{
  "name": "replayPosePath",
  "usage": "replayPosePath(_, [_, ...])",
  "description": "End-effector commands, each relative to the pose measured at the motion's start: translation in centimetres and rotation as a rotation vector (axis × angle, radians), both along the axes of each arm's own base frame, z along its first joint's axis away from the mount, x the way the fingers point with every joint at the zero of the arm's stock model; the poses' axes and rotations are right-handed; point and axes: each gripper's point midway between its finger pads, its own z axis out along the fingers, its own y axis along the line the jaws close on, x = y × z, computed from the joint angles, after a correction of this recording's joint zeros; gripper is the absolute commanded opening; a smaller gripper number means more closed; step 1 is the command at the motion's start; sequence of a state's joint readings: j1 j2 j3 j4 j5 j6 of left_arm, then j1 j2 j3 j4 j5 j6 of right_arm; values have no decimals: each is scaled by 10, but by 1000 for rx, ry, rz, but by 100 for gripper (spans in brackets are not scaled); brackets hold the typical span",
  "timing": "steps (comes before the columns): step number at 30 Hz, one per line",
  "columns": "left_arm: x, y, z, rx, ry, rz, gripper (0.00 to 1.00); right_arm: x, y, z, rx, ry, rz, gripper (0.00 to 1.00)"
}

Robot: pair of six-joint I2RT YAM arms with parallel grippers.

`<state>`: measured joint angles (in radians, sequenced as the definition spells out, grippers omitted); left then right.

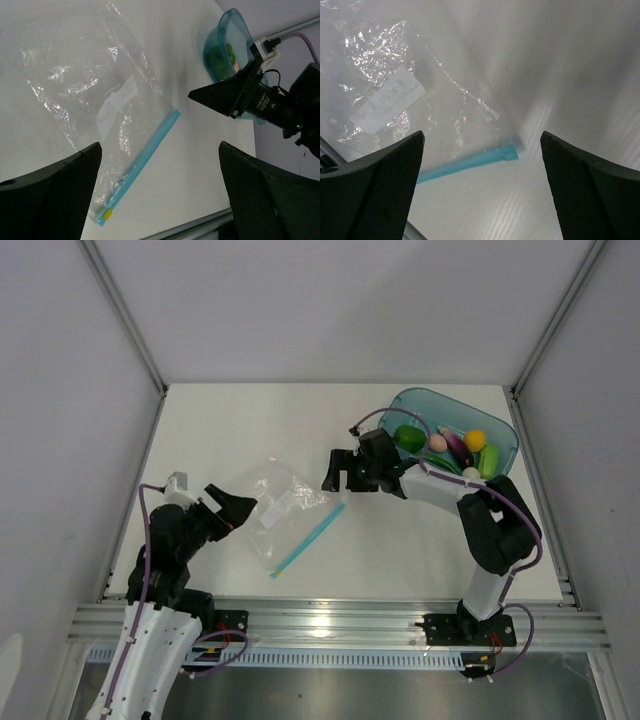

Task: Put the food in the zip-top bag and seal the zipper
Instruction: Pick up the zipper food storage bag at the center of the board.

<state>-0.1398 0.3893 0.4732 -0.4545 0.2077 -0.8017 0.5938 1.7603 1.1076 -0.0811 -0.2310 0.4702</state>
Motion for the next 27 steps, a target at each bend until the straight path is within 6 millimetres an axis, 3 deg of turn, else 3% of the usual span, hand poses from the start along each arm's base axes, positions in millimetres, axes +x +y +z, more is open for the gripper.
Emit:
replayPosePath(1, [-4,0,21,19,-31,-23,99,6,26,3,71,15,30,99])
replayPosePath(6, [-5,8,23,65,6,4,100,9,45,-12,119,60,64,100])
replayPosePath(8, [-5,6,25,83,6,-18,98,3,48,-7,111,42,69,99])
replayPosePath(9, [-5,5,26,89,-3,-34,97,-10,47,-15,78,38,75,99])
replayPosePath(13, [-7,-11,33,92,-50,-149,90,-20,33,-10,-11,-58,10,99])
replayPosePath(14, [-13,-29,34,54,-52,-265,89,-24,30,-11,-31,-53,0,99])
replayPosePath(17, [-24,-62,46,-35,-71,-474,81,-32,4,-20,-153,-20,-98,99])
replayPosePath(20, [-18,-76,43,49,-84,-507,80,-35,-24,-18,-248,-20,-202,99])
replayPosePath(24, [-9,-82,26,221,-32,-473,80,-46,-47,2,-228,-65,-238,99])
replayPosePath(25, [-7,-80,11,278,29,-465,79,-48,-53,7,-220,-69,-251,100])
replayPosePath(26, [-8,-85,8,331,29,-478,79,-51,-60,23,-193,-88,-265,99])
replayPosePath(27, [1,-78,5,399,37,-422,79,-53,-73,23,-190,-74,-293,100])
